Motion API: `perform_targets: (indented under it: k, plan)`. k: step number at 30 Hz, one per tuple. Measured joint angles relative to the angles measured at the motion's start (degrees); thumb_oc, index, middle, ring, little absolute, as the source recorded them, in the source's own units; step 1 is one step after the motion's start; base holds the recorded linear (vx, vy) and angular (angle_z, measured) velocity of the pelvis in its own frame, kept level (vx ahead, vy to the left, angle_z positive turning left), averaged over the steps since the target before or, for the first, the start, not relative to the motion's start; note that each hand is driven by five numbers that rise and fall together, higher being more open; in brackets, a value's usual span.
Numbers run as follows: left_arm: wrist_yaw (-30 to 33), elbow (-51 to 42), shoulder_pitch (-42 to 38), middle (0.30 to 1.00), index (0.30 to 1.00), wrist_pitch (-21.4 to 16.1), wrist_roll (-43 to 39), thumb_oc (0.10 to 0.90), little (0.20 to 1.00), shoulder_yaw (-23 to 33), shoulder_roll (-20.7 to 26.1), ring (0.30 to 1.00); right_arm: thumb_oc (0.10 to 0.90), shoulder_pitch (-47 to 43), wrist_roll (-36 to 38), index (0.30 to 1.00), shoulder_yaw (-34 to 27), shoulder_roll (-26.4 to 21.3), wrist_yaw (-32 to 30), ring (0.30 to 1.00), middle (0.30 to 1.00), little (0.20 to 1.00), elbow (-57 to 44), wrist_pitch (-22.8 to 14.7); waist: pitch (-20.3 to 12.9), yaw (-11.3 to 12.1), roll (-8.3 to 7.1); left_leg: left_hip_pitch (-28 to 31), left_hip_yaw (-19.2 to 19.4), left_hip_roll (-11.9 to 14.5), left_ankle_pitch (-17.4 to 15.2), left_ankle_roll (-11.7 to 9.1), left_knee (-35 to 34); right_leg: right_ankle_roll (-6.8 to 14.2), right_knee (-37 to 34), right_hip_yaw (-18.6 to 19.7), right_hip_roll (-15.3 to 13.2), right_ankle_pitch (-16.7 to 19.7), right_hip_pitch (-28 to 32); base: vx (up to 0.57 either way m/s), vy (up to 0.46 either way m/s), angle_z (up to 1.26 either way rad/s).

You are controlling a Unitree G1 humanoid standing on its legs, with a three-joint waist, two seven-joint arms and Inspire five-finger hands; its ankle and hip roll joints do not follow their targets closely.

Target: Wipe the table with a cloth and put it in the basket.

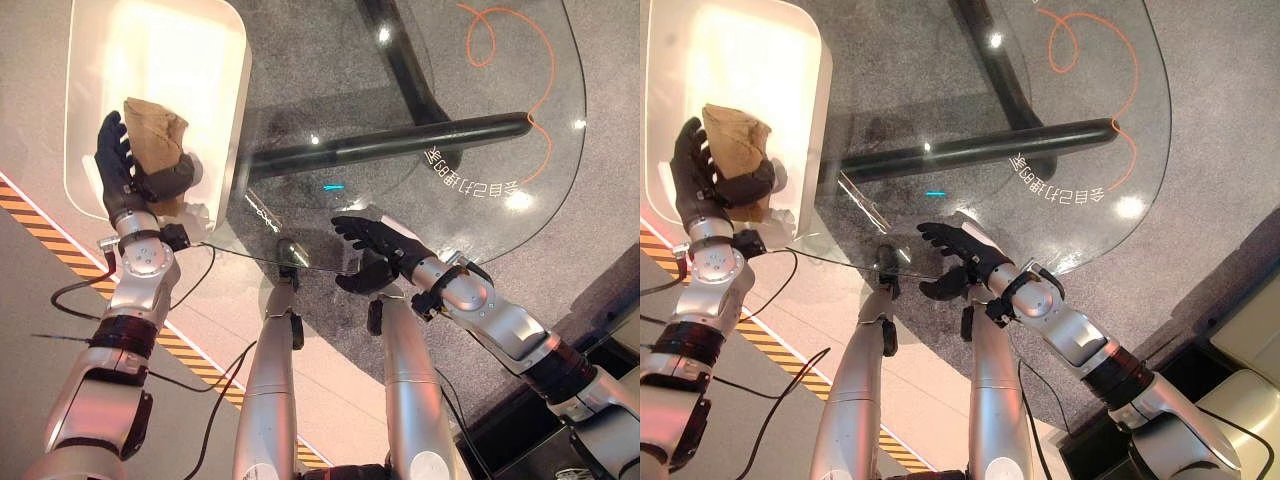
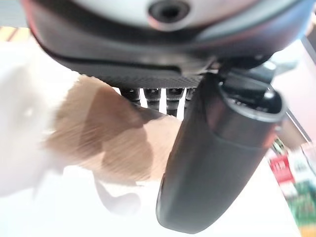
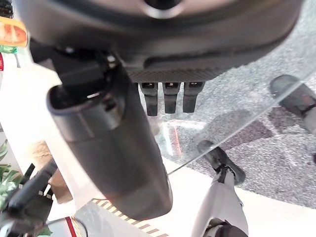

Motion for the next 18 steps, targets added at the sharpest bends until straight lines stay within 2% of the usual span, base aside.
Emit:
perform_targets:
  k: [2,7,15,18]
  plan:
    - [-0.1,-3.9,2.8,0.9,0.9,-0.5,-0.8,0.8,0.9,1.5,-1.6,0.9,0.8,2.4,-1.8,0.9,-1.0,0.0,0.1,0.9,0.9,0.9,-0.6,0.0,0.0,1.0,0.01,1.6,0.0,-0.1,0.1,-0.1,-0.8,0.0,-0.1,0.0,-0.1,-0.3,1.4,-0.03,-0.06,0.03]
    - [-0.6,-9.6,7.8,0.9,0.9,-0.5,-1.0,0.8,0.9,2.4,-1.7,0.9,0.8,4.2,-3.4,0.9,-2.1,0.1,0.9,0.9,0.9,0.9,-1.3,0.0,0.0,2.7,0.03,5.5,-0.4,-0.1,0.1,-0.1,-2.0,-0.1,-0.2,-0.3,-0.1,-0.9,4.8,-0.03,-0.067,0.04]
    - [0.3,-11.9,10.9,0.9,0.9,-0.3,-0.1,0.8,0.9,4.3,-0.9,0.9,0.8,7.3,-3.4,0.9,-4.6,0.0,1.1,0.9,0.9,0.9,-3.2,0.0,0.0,3.9,0.16,10.1,-0.5,0.0,-0.1,-0.4,-3.1,-0.1,-0.9,-0.6,-0.1,-1.7,9.3,-0.03,-0.057,0.01]
    - [-2.1,-14.8,15.3,0.9,0.9,0.0,-5.8,0.8,0.9,6.7,-3.2,0.9,0.8,13.1,-3.4,0.9,-5.8,0.6,0.9,0.9,0.9,0.9,-2.3,-0.8,0.1,4.1,0.33,13.4,-0.9,0.2,0.0,-0.2,-3.8,-0.2,-1.7,-1.3,-0.1,-1.7,12.8,-0.05,-0.113,0.04]
